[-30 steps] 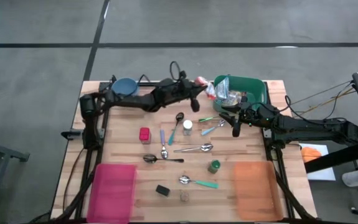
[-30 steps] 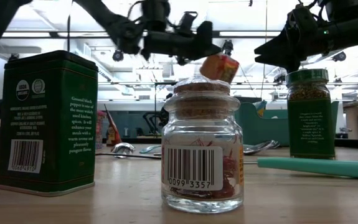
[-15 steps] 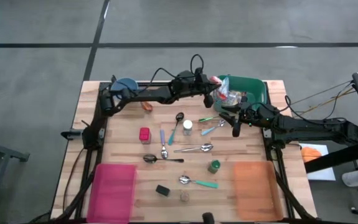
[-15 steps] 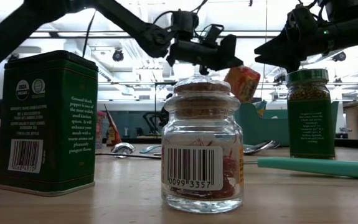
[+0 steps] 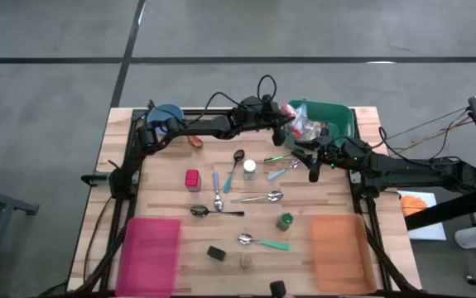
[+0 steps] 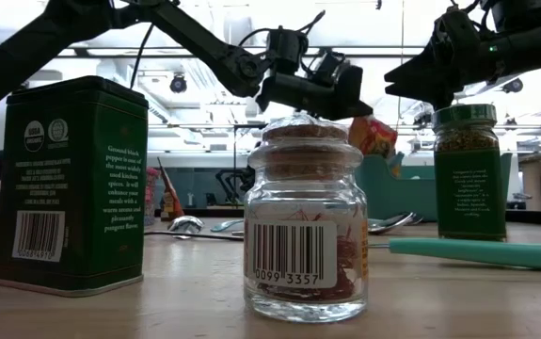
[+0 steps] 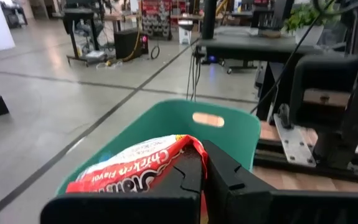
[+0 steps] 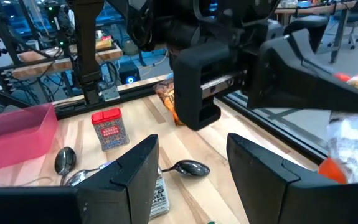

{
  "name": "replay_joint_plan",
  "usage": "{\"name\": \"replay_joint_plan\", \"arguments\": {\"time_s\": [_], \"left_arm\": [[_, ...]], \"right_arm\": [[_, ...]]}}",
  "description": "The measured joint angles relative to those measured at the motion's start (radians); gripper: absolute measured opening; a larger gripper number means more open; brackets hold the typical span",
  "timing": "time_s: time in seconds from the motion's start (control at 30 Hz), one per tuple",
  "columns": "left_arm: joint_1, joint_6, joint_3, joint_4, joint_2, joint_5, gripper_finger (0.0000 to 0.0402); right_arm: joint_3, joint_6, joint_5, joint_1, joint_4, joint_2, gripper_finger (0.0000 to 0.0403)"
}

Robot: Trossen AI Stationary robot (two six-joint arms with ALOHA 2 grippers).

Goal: Pick & Place Food Item
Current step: Put the orange noodle pack into the green bin

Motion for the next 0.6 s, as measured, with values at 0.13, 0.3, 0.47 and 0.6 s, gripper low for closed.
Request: {"name": "replay_joint_plan", "arguments": {"time_s": [0.13,0.3,0.47,0.6], "left_arm": [[0.002,0.0,0.0,-0.016,0.0,0.0,0.0],[0.003,-0.003,0.0,-0.032,0.0,0.001,0.0],[0.003,-0.003,0.0,-0.033,0.0,0.011,0.001],[0.003,-0.003,0.001,-0.033,0.0,0.019,0.0045]], "right_arm": [[0.0,-0.001,0.0,0.0,0.0,0.0,0.0187],[0.0,-0.001,0.0,0.0,0.0,0.0,0.0187],[0.0,-0.001,0.0,0.0,0.0,0.0,0.0187],[0.0,-0.001,0.0,0.0,0.0,0.0,0.0187]]}}
